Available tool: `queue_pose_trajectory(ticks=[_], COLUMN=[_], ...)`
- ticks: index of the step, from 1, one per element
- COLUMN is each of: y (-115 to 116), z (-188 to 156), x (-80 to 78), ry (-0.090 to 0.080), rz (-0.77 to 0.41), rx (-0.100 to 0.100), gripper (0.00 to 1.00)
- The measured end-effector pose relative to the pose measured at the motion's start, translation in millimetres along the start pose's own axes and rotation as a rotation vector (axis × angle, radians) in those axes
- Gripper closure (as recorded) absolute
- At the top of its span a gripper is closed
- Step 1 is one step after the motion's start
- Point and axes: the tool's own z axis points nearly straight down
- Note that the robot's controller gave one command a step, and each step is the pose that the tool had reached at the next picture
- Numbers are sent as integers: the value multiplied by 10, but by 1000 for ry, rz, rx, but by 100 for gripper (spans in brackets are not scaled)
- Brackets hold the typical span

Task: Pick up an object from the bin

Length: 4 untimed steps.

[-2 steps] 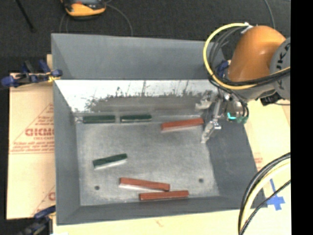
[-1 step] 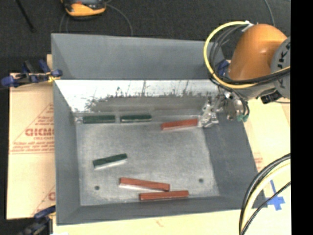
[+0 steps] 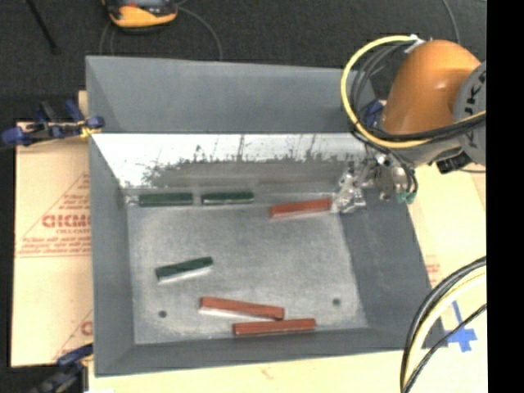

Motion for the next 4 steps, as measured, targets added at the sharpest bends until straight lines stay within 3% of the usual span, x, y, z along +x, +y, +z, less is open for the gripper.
queue_pose_trajectory(ticks=[1,2,3,4], y=[36,104,255,332], z=[283,908,1095,731], x=[-19,-25,53,83], ry=[-7,-3,-11,7], rz=[71,21,-276,-354], rx=[0,0,6,-4], gripper=[100,100,100,100])
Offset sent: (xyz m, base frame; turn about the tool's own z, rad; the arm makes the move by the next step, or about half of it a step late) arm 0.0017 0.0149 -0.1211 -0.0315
